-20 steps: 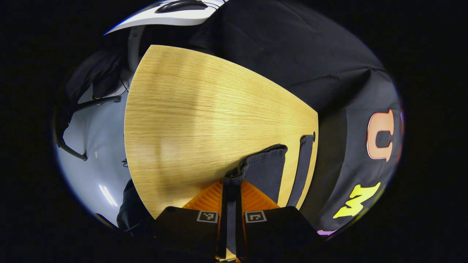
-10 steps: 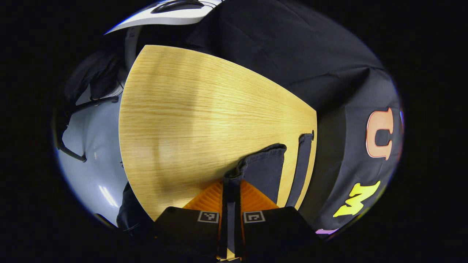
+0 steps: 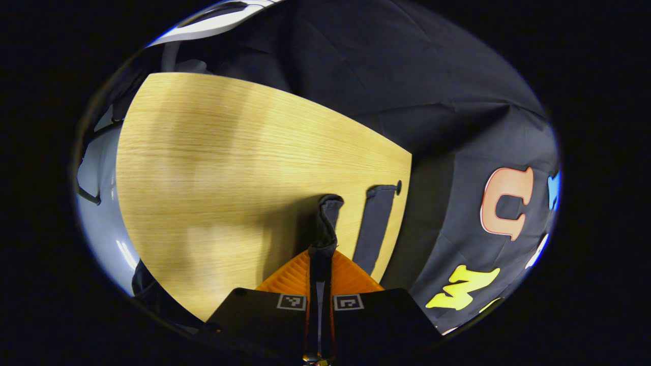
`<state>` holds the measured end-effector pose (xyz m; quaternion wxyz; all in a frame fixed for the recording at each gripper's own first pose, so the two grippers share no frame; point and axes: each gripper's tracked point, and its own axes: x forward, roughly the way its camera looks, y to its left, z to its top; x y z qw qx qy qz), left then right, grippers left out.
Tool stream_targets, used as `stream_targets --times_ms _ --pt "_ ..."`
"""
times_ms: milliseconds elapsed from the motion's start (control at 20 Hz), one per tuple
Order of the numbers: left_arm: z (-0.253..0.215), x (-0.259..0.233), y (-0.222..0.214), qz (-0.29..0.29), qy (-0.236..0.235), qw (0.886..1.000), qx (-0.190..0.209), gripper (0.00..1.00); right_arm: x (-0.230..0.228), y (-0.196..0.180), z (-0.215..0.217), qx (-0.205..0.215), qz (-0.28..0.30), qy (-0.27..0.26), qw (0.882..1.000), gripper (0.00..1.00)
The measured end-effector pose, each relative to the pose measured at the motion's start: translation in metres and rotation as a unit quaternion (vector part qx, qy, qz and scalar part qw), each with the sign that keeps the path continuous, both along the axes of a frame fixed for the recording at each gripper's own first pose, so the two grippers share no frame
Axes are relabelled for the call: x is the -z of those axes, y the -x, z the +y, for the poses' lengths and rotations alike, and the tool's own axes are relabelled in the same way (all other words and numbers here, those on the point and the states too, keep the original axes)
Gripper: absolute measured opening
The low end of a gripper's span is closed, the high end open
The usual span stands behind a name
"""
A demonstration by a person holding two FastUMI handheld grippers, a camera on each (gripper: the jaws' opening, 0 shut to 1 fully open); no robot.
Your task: Grasp the waist and the cuffs of the jeans and fold them to make the two legs overlap; first hold the waist and fold one-third of the jeans toward the cuffs, then hold the cuffs and fold the remaining one-third in the same direction to finish folding.
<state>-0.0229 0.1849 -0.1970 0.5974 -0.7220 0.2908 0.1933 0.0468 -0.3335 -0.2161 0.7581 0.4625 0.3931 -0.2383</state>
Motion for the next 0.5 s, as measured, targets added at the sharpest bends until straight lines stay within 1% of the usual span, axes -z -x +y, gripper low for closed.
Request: stream_targets --times_ms 100,200,250,300,350,400,500 --pt "0.002 -0.022 -0.024 -0.018 0.013 1.000 -0.005 0.06 -0.021 -0.018 0.002 0.002 -0.043 -0.012 0.999 0.10" --pt "0.009 -0.042 -0.047 -0.036 0.024 0.999 -0.015 0.06 -0.048 -0.036 0.007 0.016 -0.087 -0.043 0.995 0.10" --pt "0.007 -0.048 -0.057 -0.042 0.022 0.999 -0.015 0.06 -0.060 -0.048 0.007 0.018 -0.099 -0.051 0.994 0.10" --pt "0.009 -0.054 -0.066 -0.047 0.020 0.999 -0.015 0.06 -0.068 -0.058 0.008 0.015 -0.106 -0.057 0.993 0.14" --pt "0.010 -0.061 -0.079 -0.053 0.025 0.998 -0.016 0.06 -0.077 -0.071 0.012 0.011 -0.113 -0.062 0.992 0.14" --pt "0.013 -0.068 -0.089 -0.058 0.030 0.998 -0.020 0.06 -0.084 -0.084 0.014 0.007 -0.117 -0.063 0.991 0.10" --pt "0.013 -0.076 -0.108 -0.060 0.024 0.998 -0.018 0.06 -0.088 -0.108 0.021 -0.012 -0.117 -0.056 0.992 0.10"
